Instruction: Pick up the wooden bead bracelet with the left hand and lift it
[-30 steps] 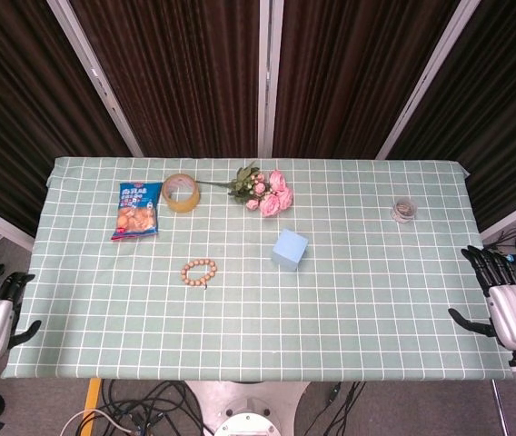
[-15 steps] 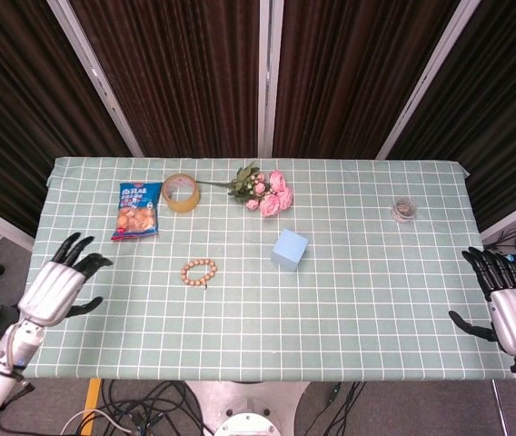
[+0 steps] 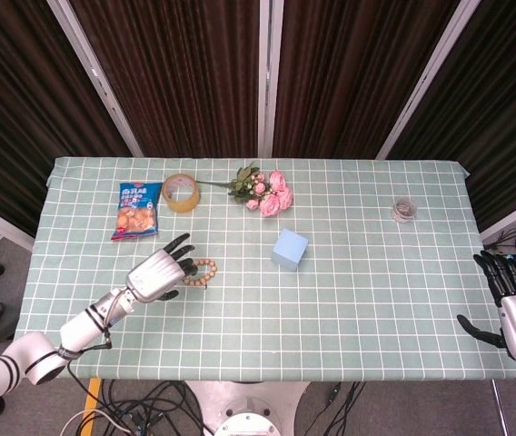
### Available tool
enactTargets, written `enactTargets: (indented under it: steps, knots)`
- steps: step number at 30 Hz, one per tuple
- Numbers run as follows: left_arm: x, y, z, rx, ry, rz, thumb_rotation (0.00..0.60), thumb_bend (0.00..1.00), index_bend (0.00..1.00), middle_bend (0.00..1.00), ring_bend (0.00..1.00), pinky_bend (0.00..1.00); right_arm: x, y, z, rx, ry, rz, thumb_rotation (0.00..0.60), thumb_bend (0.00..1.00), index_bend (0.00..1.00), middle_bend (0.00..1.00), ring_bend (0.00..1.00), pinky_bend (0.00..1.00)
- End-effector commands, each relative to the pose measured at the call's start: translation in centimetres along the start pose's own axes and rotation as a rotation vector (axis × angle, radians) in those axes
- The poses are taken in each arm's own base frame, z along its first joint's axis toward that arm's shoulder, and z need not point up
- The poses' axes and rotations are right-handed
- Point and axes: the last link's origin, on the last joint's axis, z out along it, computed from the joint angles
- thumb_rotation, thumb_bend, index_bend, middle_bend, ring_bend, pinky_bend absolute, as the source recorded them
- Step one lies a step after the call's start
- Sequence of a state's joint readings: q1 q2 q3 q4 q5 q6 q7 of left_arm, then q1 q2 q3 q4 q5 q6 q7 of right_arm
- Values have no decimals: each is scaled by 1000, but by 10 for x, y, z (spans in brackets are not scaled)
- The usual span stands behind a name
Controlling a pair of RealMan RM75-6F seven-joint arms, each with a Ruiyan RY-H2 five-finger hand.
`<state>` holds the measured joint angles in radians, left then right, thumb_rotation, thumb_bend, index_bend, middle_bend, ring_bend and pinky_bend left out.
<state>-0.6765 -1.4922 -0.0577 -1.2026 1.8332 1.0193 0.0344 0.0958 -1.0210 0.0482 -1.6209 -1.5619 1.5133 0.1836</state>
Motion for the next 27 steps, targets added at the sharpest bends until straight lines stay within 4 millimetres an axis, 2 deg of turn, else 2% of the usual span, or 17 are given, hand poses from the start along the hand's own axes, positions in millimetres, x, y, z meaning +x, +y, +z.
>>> enactTargets:
  steps: [1,11,27]
  knots:
    - [-16,9,12,-19,-33,73,600,186,389,427,159,30,0,-1,1,3,0,-1,600,101,0,60,0,0]
    - [-36,-2,17,79,-79,95,600,188,391,429,159,21,-1,0,2,-8,6,9,600,101,0,61,0,0]
    - [-49,1,31,88,-117,63,600,216,414,444,159,19,-4,5,2,-27,-2,7,600,101,0,66,0,0]
